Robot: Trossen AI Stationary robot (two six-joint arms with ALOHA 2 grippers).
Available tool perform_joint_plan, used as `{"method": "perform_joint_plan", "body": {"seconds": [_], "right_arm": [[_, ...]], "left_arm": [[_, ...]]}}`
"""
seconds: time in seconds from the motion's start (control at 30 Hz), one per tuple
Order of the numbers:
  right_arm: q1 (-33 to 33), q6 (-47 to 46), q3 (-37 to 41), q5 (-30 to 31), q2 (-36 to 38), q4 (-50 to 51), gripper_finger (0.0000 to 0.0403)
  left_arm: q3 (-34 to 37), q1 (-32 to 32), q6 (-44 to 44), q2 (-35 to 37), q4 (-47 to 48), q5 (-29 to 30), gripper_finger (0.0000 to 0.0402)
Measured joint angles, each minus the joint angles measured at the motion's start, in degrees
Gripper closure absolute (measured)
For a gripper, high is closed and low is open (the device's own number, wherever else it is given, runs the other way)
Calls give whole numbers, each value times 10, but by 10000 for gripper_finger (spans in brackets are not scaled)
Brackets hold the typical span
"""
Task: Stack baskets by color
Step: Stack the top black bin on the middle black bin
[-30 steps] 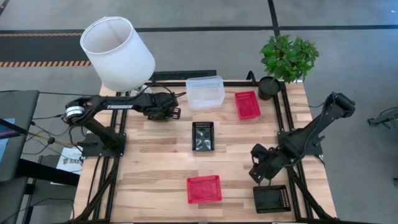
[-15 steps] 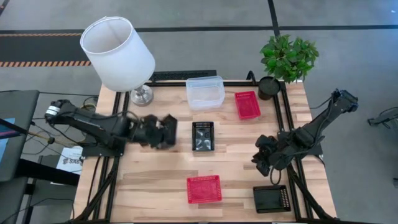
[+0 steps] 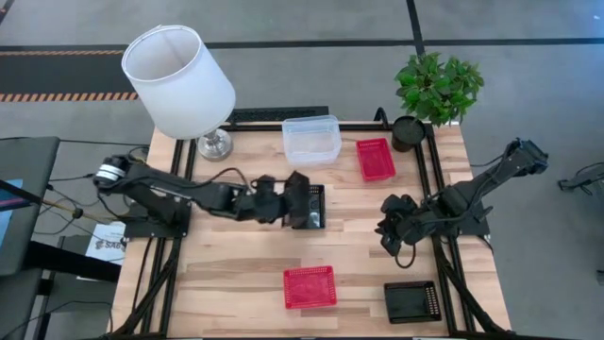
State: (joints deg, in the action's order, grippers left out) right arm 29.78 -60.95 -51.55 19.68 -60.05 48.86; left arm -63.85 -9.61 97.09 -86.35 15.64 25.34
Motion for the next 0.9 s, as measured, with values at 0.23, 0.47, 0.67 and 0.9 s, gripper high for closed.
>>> {"method": "perform_joint_plan", "body": {"seconds": [0.23,0.47,0.67,0.9], "right_arm": [[1,2,0,0,0,2,280],[1,10,0,0,0,3,280],[1,14,0,0,0,4,280],[1,16,0,0,0,5,280]], "left_arm": [[-111,27,-39,-69,136,-37,401],[-200,33,-54,-130,223,-53,401],[-208,41,-63,-142,234,-67,401],[-208,41,-50,-142,234,-56,398]]}}
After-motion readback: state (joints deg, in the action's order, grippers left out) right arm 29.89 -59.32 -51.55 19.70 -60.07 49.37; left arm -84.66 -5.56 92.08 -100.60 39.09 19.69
